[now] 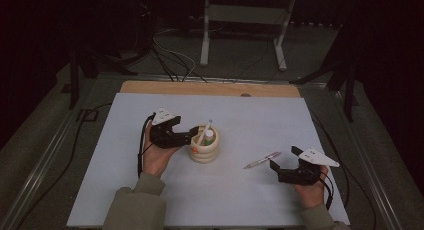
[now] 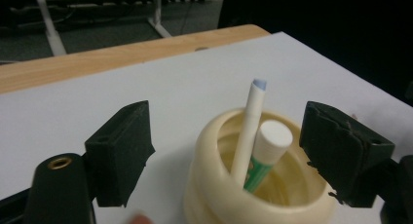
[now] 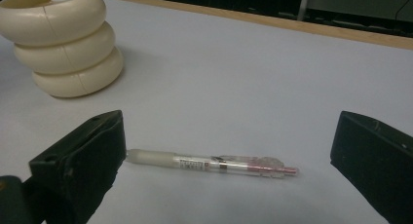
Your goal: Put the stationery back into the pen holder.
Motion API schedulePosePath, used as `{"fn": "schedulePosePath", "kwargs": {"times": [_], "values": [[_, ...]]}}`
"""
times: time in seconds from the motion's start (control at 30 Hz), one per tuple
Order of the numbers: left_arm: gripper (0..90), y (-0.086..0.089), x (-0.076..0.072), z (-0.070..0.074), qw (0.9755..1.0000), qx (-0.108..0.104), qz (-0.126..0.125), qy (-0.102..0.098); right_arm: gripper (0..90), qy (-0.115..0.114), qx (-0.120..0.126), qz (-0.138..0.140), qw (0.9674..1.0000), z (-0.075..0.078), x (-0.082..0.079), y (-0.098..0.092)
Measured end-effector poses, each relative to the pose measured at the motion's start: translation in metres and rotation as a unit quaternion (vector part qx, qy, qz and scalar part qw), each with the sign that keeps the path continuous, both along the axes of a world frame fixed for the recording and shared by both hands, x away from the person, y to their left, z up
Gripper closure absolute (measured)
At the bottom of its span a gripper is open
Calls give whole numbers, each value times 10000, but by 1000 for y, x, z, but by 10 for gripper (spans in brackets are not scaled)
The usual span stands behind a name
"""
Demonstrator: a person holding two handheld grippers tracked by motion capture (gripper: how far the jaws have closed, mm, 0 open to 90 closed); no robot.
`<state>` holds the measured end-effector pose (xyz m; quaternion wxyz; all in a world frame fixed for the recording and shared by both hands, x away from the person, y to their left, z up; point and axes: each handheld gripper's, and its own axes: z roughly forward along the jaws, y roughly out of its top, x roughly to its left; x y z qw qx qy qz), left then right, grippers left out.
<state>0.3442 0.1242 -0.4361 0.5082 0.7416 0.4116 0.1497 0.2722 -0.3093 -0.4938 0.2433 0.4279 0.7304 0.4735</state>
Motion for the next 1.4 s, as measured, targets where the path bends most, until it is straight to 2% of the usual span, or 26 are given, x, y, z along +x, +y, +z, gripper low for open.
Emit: {"fn": "schedulePosePath", "kwargs": {"times": [0.03,0.07,0.1,0.17,0.27,0.33,0.63,0.83,0.87,1.1,1.23,1.3,1.4], "values": [[235,0,0,0,10000,0,0,0,3,0,0,0,10000,0,0,0],[235,5,-4,-1,9999,58,108,-67,3,5,6,-8,10000,0,0,0],[179,8,-5,-2,9998,90,153,-54,3,1,5,-9,10000,0,0,0],[148,14,-8,-2,9997,150,188,-47,3,-2,-1,-1,10000,0,0,0],[27,22,-14,-3,9992,198,325,-99,3,-9,-18,10,10000,0,0,0],[10,29,-18,-2,9988,228,394,-182,3,-14,-8,0,10000,0,0,0],[3,52,-30,-1,9976,229,587,-303,3,-9,-48,-6,10000,0,0,0],[3,70,-39,-6,9968,169,666,-403,3,-1,-62,-24,10000,-1,0,0],[3,75,-43,-10,9962,179,736,-429,3,-2,-59,-24,10000,-1,0,1],[3,89,-58,-23,9951,138,810,-556,3,4,-107,-37,9999,-2,0,2],[3,95,-64,-27,9934,182,914,-665,3,-2,-110,-39,9999,-2,0,2],[3,96,-67,-29,9923,313,966,-706,3,-12,-94,-42,9999,-1,0,1],[3,97,-70,-33,9911,372,1044,-742,3,-13,-79,-30,10000,-1,0,0]]}}
